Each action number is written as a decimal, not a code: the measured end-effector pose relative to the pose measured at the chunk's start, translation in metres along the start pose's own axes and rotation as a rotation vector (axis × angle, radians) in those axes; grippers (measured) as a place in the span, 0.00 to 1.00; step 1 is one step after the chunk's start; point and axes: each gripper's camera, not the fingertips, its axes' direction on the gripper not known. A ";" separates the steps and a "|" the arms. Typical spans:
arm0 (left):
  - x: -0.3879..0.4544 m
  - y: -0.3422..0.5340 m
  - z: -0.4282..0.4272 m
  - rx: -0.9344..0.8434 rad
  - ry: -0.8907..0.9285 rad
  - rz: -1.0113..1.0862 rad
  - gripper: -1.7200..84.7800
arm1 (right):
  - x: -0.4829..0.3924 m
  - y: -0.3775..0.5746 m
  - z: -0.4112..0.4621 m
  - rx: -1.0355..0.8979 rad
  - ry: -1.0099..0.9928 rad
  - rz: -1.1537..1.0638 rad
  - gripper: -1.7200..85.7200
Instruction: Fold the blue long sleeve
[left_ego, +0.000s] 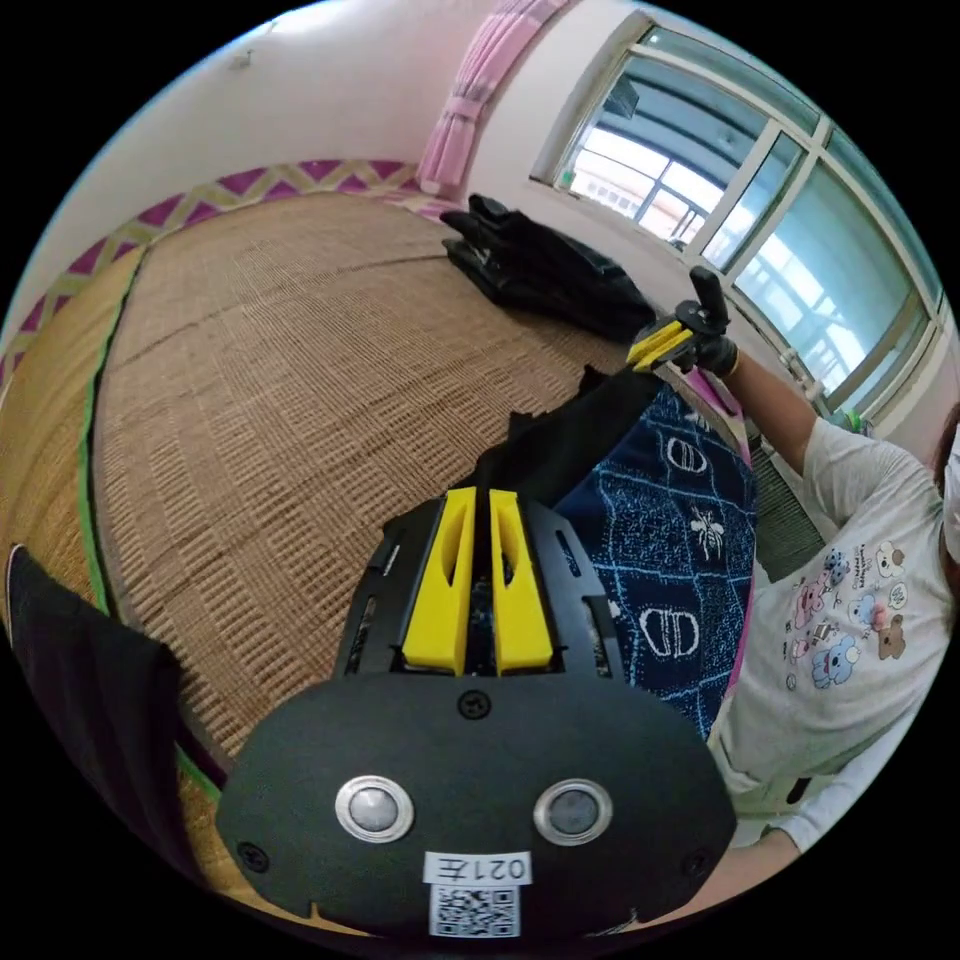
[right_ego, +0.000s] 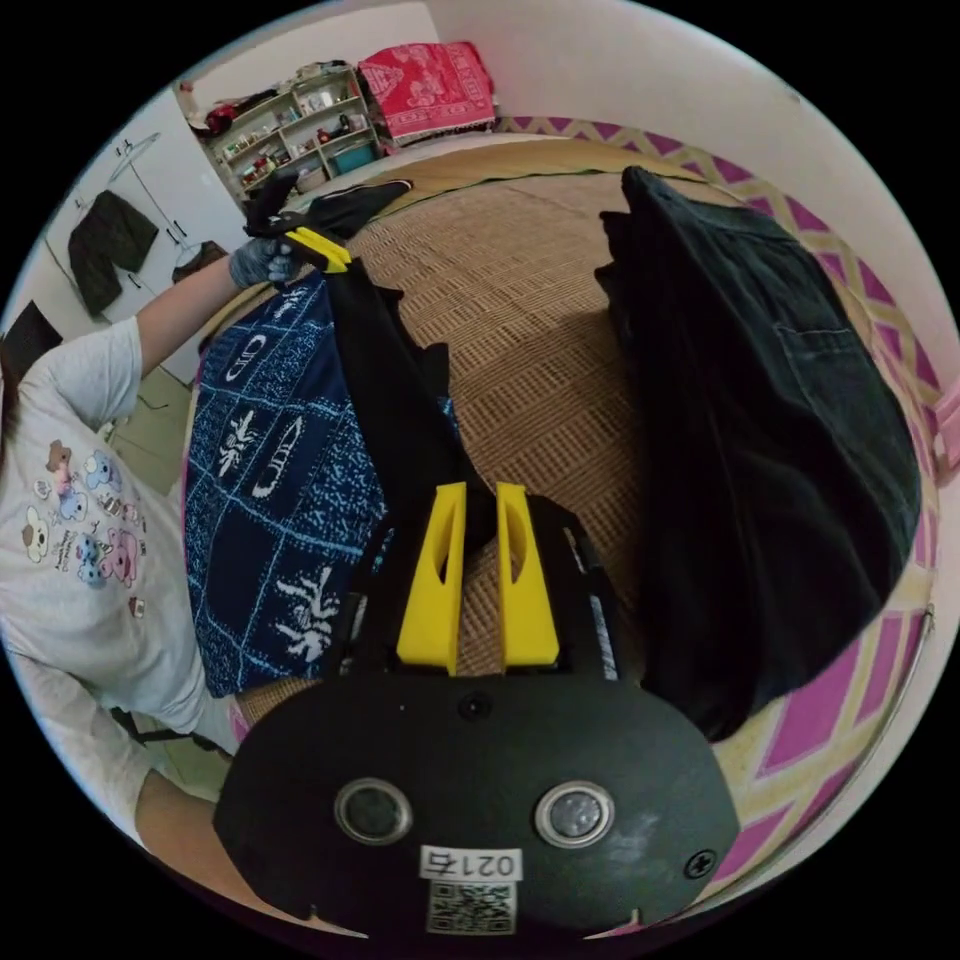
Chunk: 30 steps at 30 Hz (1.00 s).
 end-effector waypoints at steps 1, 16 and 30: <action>-0.004 0.007 -0.010 0.037 -0.010 -0.035 0.02 | -0.001 0.003 -0.004 0.013 -0.003 0.002 0.10; -0.007 0.040 0.015 -0.017 -0.019 -0.166 0.02 | 0.041 0.054 -0.003 0.101 -0.173 0.266 0.11; 0.010 0.083 -0.014 0.086 -0.034 -0.229 0.01 | 0.065 0.110 -0.041 0.300 -0.188 0.491 0.07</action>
